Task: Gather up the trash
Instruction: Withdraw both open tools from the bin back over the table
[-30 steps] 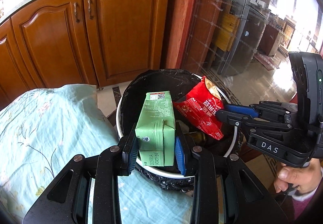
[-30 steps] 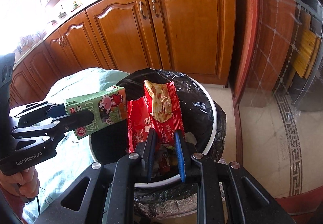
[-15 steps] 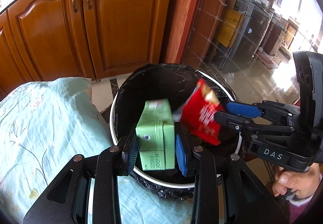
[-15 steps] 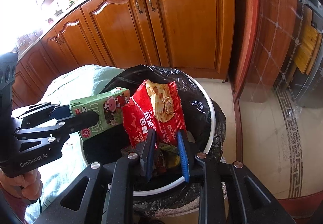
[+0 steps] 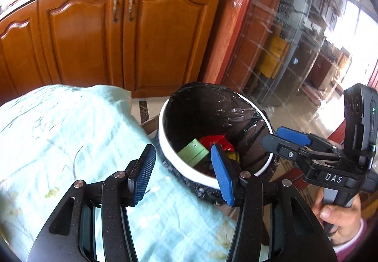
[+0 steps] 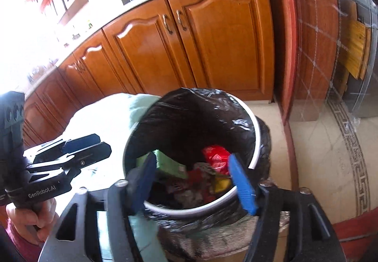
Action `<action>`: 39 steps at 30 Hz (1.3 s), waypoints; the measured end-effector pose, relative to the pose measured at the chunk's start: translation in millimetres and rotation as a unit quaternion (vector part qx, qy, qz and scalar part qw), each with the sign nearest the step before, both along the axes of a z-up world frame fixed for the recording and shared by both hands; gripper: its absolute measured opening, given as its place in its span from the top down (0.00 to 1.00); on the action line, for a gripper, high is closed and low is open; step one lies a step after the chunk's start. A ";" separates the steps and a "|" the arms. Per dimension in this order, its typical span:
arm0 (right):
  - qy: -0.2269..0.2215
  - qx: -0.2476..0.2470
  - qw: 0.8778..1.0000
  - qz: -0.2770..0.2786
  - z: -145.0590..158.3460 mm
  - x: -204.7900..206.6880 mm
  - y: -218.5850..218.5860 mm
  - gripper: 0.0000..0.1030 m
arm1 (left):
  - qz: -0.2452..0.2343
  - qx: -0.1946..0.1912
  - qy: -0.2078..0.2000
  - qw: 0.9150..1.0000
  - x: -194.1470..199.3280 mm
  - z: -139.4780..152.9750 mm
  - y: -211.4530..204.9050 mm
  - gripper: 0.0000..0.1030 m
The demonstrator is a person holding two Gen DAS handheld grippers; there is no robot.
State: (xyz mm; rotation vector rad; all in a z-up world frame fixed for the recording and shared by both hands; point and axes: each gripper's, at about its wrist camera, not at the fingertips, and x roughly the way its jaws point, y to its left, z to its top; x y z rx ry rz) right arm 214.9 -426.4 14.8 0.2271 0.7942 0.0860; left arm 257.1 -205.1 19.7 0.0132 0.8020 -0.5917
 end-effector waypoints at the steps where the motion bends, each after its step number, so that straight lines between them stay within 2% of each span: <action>1: -0.006 0.006 1.000 0.000 1.2 -4.0 3.4 0.26 | 0.008 -0.007 0.002 1.000 -3.7 -0.1 9.5 0.51; 3: -0.016 0.019 1.000 0.001 2.5 -11.4 10.8 0.22 | 0.021 -0.018 0.005 1.000 -10.1 -0.3 25.7 0.51; 9: -0.035 0.054 0.998 0.018 1.0 -30.0 42.6 0.18 | 0.076 -0.033 0.009 0.997 -31.6 -5.8 81.9 0.49; 18: -0.016 0.084 0.994 0.063 -14.6 -37.9 97.0 0.17 | 0.161 -0.041 0.023 0.986 -60.8 -23.1 168.0 0.49; 28: 0.004 0.093 0.989 0.115 -26.5 -42.0 159.3 0.17 | 0.230 -0.045 0.032 0.972 -89.4 -38.1 244.7 0.49; 36: 0.015 0.089 0.985 0.149 -28.2 -39.3 197.3 0.17 | 0.269 -0.051 0.027 0.961 -101.5 -36.5 284.0 0.49; 39: 0.018 0.088 0.983 0.159 -27.5 -36.4 208.6 0.17 | 0.282 -0.052 0.025 0.958 -102.8 -36.0 295.2 0.46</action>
